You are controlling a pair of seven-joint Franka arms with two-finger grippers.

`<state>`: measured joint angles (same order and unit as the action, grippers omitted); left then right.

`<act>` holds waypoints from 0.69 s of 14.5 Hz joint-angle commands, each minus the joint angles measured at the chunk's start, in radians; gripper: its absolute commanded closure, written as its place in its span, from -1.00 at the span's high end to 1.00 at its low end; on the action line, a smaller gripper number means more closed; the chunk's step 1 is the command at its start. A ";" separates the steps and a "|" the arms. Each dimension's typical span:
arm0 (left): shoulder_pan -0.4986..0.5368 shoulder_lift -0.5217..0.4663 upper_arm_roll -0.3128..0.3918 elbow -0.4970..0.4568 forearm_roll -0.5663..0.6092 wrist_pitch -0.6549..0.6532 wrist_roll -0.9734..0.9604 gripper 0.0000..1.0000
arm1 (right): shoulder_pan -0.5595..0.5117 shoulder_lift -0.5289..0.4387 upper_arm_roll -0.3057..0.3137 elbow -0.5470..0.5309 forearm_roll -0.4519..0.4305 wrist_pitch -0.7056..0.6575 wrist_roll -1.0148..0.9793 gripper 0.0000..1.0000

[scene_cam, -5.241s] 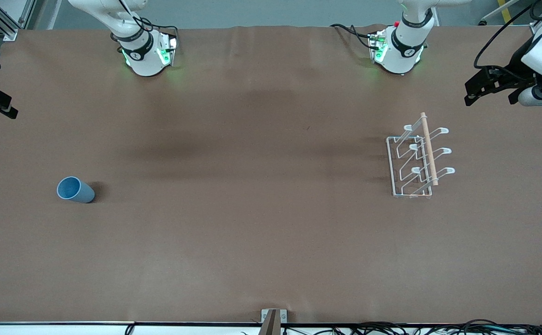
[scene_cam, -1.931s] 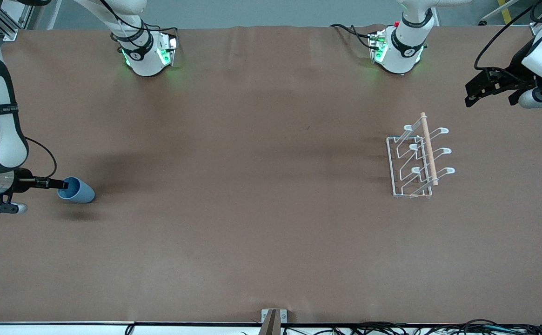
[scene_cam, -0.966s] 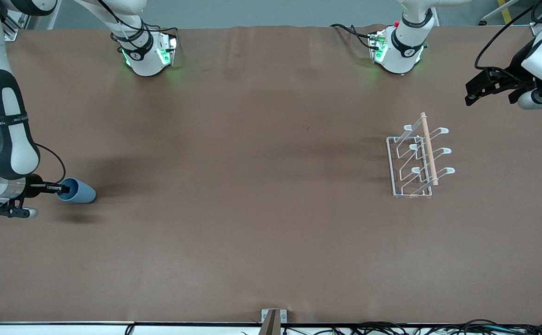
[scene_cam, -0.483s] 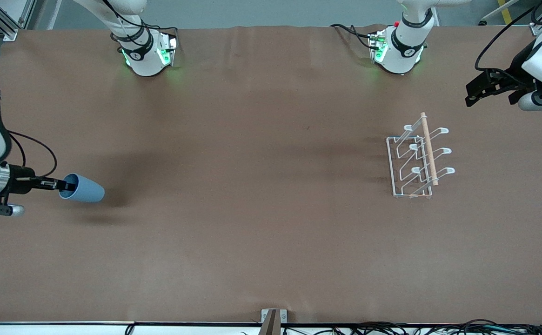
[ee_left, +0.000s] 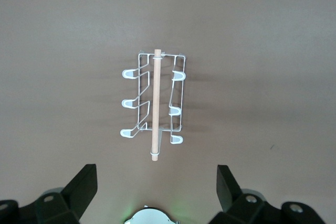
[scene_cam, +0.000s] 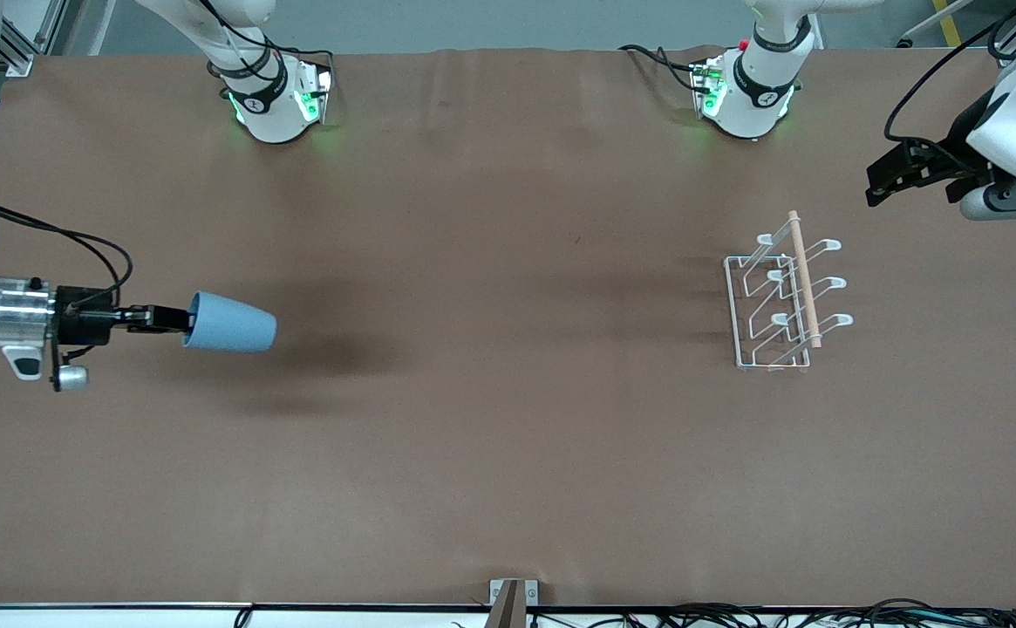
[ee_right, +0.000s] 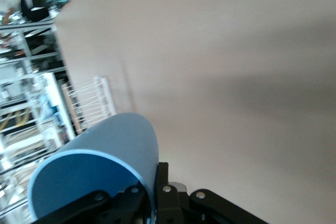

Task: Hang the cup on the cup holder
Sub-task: 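Lift the blue cup with the right gripper while the left gripper approaches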

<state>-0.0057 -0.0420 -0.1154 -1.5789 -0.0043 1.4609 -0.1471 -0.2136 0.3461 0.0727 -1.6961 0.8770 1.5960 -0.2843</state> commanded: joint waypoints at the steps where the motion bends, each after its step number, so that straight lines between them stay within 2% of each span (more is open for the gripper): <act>1: -0.014 0.019 -0.007 0.027 0.007 -0.017 0.014 1.00 | 0.066 -0.077 0.006 -0.089 0.115 -0.008 -0.015 -0.97; 3: -0.040 0.024 -0.018 0.027 0.000 -0.016 0.014 1.00 | 0.126 -0.091 0.004 -0.128 0.181 -0.002 -0.015 -0.94; 5: -0.098 0.043 -0.035 0.052 0.001 -0.016 0.000 1.00 | 0.172 -0.088 0.004 -0.139 0.203 -0.001 -0.015 -0.95; 10: -0.298 0.120 -0.041 0.131 0.001 -0.002 0.011 1.00 | 0.267 -0.085 0.004 -0.194 0.400 0.004 -0.016 -1.00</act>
<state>-0.2481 0.0296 -0.1570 -1.5164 -0.0072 1.4678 -0.1443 0.0175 0.2938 0.0831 -1.8257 1.1946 1.5832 -0.2844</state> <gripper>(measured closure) 0.000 0.947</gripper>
